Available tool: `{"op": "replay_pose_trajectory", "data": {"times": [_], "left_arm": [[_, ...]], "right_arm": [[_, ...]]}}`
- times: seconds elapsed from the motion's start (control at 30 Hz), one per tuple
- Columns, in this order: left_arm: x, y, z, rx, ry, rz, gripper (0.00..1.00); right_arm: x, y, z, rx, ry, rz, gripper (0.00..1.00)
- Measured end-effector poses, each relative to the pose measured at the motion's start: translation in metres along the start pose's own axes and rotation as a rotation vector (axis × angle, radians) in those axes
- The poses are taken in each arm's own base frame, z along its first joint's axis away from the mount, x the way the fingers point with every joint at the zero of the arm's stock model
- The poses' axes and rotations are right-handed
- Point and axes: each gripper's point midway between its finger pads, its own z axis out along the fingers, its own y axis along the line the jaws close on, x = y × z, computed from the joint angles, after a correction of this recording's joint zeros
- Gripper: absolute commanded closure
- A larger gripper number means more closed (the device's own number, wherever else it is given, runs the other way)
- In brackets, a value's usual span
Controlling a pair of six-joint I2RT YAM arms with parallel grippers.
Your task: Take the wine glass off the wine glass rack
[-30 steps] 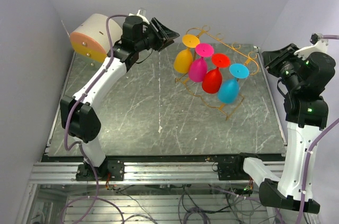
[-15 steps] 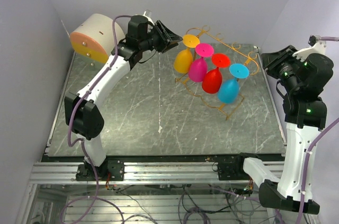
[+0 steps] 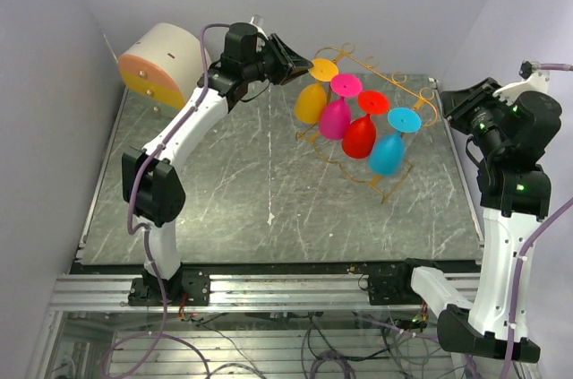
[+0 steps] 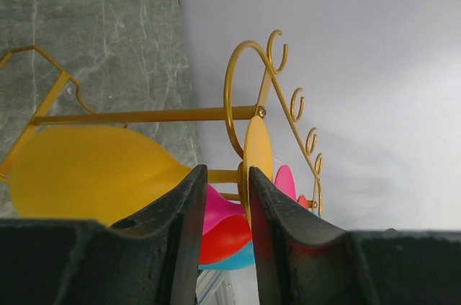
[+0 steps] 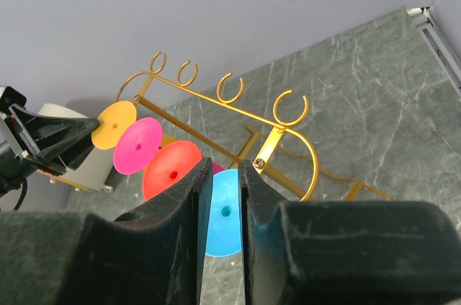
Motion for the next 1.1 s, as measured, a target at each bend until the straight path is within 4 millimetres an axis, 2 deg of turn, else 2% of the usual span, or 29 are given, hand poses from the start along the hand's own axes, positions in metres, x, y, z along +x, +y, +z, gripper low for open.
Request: {"op": "replay_pose_trajectory", "data": {"times": [0.27, 0.37, 0.47, 0.7, 0.97, 1.1], "left_arm": [[0.002, -0.003, 0.006, 0.019, 0.017, -0.012, 0.65], [0.002, -0.004, 0.007, 0.021, 0.017, -0.017, 0.76], [0.001, -0.009, 0.007, 0.033, 0.019, -0.013, 0.92], [0.001, -0.015, 0.006, 0.049, 0.023, -0.011, 0.93], [0.003, -0.012, 0.005, 0.050, 0.023, -0.023, 0.93], [0.007, -0.009, -0.003, 0.056, 0.019, -0.048, 0.93]], "right_arm": [[0.004, -0.002, 0.002, 0.000, 0.011, 0.002, 0.78], [0.007, -0.003, 0.003, 0.002, 0.018, 0.003, 0.78], [0.010, -0.004, 0.004, 0.003, 0.025, 0.004, 0.78], [0.011, -0.005, 0.004, 0.003, 0.027, 0.004, 0.78], [0.010, -0.004, 0.003, 0.000, 0.021, 0.007, 0.78], [0.011, -0.003, 0.000, -0.002, 0.016, 0.007, 0.78]]}}
